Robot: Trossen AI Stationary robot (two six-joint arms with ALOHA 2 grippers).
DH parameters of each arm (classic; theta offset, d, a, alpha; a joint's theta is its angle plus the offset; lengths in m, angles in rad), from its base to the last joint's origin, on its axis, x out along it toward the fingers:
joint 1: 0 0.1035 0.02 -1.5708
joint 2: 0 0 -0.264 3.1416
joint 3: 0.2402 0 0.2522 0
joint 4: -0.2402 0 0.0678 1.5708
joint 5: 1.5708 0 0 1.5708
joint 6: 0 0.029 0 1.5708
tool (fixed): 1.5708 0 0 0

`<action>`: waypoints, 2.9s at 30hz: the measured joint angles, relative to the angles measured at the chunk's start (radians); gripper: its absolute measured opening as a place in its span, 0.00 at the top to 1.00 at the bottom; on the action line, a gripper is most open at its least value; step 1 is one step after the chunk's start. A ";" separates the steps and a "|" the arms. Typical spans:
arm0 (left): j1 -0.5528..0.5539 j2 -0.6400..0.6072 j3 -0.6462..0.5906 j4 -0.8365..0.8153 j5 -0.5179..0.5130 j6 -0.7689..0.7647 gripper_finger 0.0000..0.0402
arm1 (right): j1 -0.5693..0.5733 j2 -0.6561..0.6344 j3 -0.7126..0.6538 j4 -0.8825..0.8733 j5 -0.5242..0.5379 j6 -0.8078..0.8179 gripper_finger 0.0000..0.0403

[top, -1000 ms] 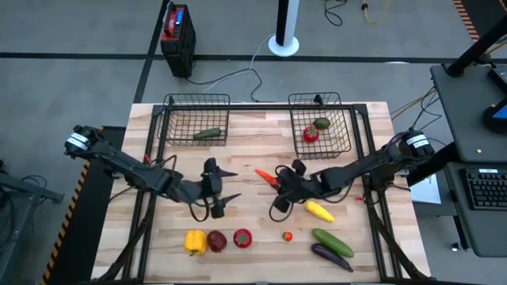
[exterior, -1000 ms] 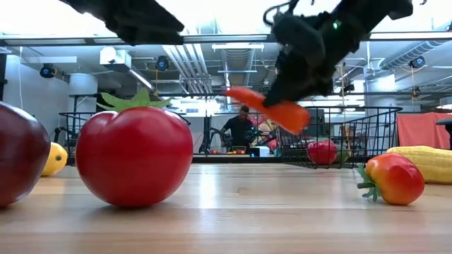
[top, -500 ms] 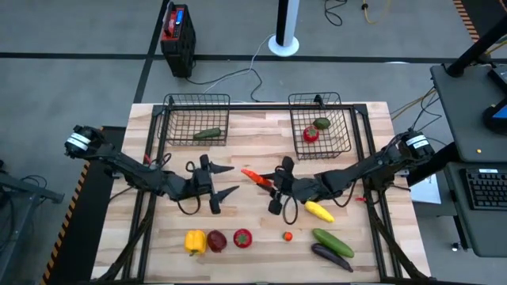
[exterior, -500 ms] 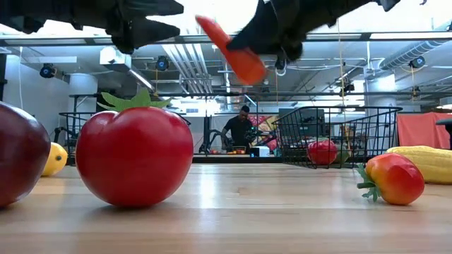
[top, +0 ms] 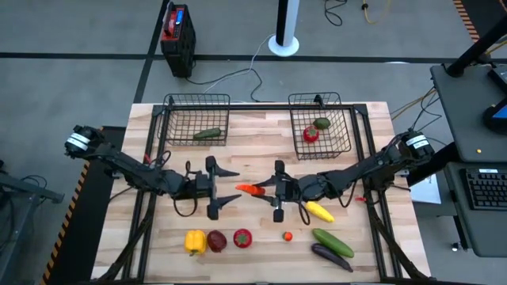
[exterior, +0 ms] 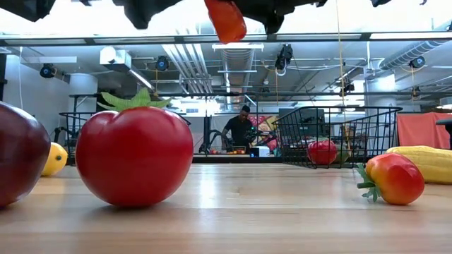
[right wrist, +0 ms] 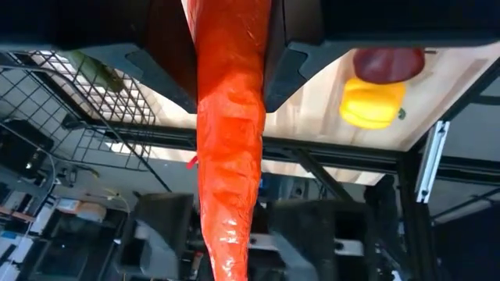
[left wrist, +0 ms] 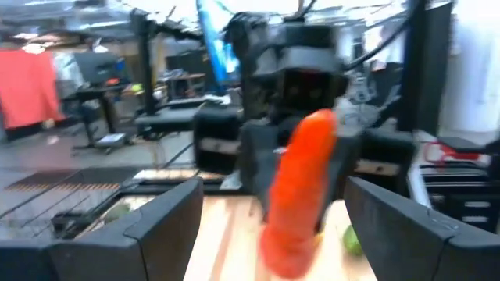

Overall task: Sort produce into baskets
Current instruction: Put the orange carrot into the left black wire basket

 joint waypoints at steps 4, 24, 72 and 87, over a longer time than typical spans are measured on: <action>-0.001 0.000 0.018 0.001 0.040 0.034 0.27 | -0.001 0.000 0.000 -0.004 0.000 -0.003 0.71; 0.046 0.001 0.051 -0.006 0.072 0.094 0.32 | 0.000 0.000 0.000 -0.019 0.000 -0.010 0.71; 0.056 0.032 0.161 -0.293 -0.093 0.116 0.92 | 0.000 -0.028 0.012 -0.191 0.171 0.090 0.46; 0.248 -0.068 0.561 -1.558 -0.334 -0.154 0.92 | 0.000 -0.074 0.019 -0.290 0.345 0.144 0.39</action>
